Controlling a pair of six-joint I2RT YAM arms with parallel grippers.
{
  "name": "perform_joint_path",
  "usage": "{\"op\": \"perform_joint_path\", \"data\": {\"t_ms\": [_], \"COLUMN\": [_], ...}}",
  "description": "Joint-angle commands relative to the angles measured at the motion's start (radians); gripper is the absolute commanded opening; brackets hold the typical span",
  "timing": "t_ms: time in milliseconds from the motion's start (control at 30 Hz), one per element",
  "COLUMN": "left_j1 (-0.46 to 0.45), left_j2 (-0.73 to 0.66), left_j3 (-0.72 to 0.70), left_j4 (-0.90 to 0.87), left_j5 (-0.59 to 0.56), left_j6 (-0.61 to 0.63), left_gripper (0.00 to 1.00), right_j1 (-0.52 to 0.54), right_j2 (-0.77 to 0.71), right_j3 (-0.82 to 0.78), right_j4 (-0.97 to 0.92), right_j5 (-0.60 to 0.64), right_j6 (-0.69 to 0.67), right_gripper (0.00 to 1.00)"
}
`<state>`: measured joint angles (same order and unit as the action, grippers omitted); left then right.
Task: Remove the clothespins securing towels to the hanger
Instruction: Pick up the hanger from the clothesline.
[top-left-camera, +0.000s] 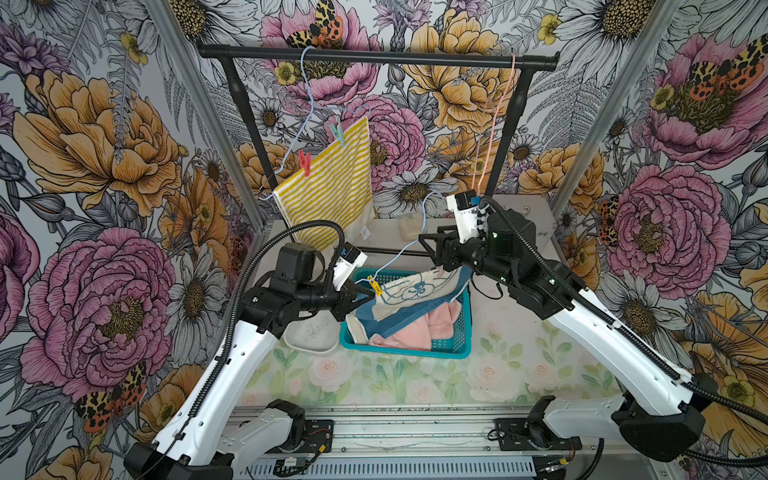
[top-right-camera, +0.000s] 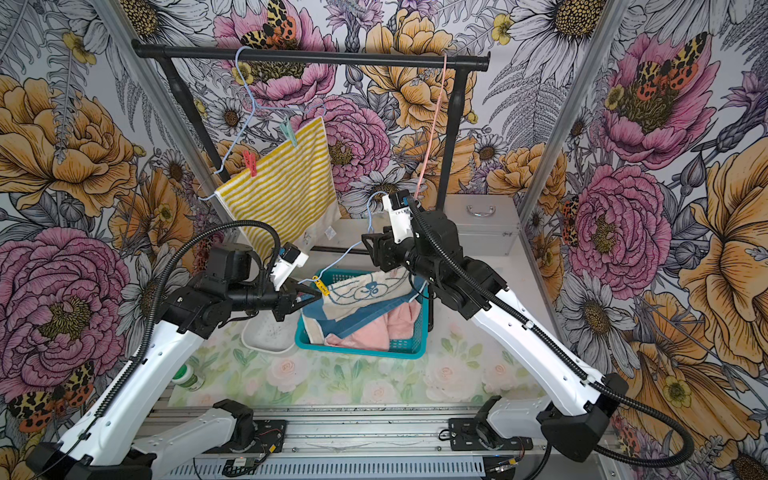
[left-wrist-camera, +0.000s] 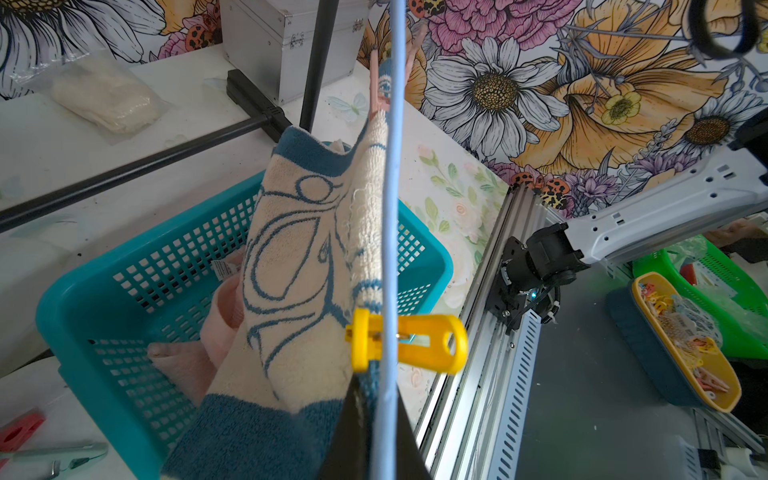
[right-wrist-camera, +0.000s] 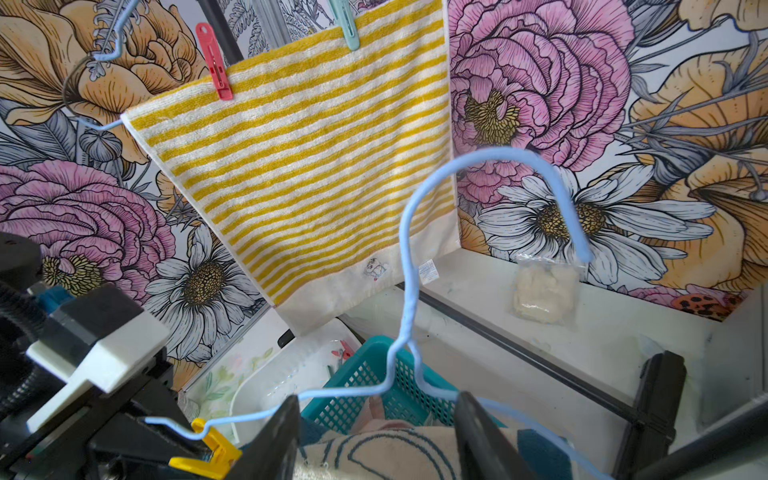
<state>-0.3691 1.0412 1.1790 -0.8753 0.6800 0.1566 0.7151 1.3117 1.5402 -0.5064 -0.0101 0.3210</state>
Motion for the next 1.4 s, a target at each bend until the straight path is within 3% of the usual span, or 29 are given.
{"op": "perform_joint_path", "data": {"t_ms": [0,233,600,800,833,900,967,1100,1233,1367], "left_j1": [-0.028,-0.057,-0.08,-0.08,-0.08,-0.075,-0.061,0.027,0.089,0.084], "left_j2": [-0.036,-0.06,-0.086,-0.093,-0.092,-0.094,-0.112,-0.155,-0.173,-0.141], "left_j3": [-0.014,-0.035,-0.073,-0.069,-0.069,-0.068,-0.064,-0.044,-0.006,0.062], "left_j4": [0.033,0.033,0.033,0.033,0.033,0.032,0.034,0.039,0.045,0.044], "left_j5": [-0.052,-0.073,-0.115,-0.157,-0.178,-0.217,-0.282,-0.275,-0.199,-0.107], "left_j6": [-0.005,-0.012,-0.014,-0.011,-0.015,-0.015,-0.007,0.009,0.008,-0.011], "left_gripper": [0.0,0.0,0.0,0.0,0.03,0.56,0.72,0.84,0.86,0.86], "right_j1": [0.007,0.005,-0.006,-0.004,-0.005,-0.005,-0.005,-0.005,-0.003,0.004], "right_j2": [0.037,0.094,0.114,0.115,0.113,0.108,0.099,0.08,0.069,0.073], "right_j3": [0.05,0.093,0.17,0.16,0.16,0.158,0.156,0.133,0.1,0.091], "right_j4": [0.004,0.004,0.005,0.005,0.005,0.005,0.005,0.006,0.006,0.005], "right_j5": [0.056,0.097,0.113,0.091,0.091,0.091,0.095,0.102,0.109,0.121], "right_j6": [-0.001,-0.017,-0.06,-0.052,-0.052,-0.054,-0.059,-0.06,-0.056,-0.061], "right_gripper": [0.59,0.53,0.02,0.0,0.0,0.0,0.0,0.0,0.0,0.0]}}
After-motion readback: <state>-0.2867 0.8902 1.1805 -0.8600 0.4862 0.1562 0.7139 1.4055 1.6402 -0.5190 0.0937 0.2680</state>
